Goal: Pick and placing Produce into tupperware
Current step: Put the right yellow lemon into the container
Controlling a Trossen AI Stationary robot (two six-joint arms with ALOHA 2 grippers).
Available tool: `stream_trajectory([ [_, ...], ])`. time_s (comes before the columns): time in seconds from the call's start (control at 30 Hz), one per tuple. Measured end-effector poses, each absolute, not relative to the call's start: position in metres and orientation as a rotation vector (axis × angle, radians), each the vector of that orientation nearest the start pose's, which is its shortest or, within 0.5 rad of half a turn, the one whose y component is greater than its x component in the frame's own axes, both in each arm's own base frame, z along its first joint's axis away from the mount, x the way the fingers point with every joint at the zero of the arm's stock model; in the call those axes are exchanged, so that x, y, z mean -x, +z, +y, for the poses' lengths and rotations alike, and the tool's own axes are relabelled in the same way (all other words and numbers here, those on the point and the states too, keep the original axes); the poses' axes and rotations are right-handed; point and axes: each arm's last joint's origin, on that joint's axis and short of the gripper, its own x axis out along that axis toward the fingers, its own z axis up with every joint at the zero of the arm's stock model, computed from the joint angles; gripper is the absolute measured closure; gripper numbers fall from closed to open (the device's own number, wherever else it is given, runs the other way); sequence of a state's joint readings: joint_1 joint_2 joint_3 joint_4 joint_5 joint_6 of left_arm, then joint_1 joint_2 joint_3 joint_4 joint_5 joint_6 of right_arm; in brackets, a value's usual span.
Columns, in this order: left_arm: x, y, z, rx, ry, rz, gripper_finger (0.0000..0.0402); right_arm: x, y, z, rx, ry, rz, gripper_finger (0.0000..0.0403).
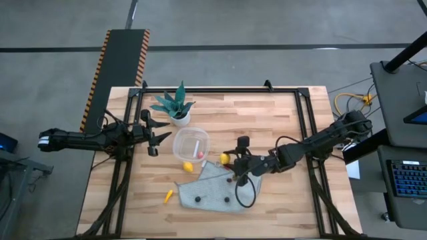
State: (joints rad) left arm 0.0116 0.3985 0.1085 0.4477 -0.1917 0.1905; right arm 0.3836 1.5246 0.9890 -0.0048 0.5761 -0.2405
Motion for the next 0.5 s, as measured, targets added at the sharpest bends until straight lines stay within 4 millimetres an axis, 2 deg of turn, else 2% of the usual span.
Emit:
stream_trajectory([
  [0.23,-0.124,0.208,0.007,-0.175,0.217,-0.138,0.0245,-0.312,0.247,0.103,0.472,-0.135,0.495,0.02],
  [0.5,-0.124,0.208,0.007,-0.175,0.217,-0.138,0.0245,-0.322,0.249,0.081,0.38,-0.076,0.479,0.02],
])
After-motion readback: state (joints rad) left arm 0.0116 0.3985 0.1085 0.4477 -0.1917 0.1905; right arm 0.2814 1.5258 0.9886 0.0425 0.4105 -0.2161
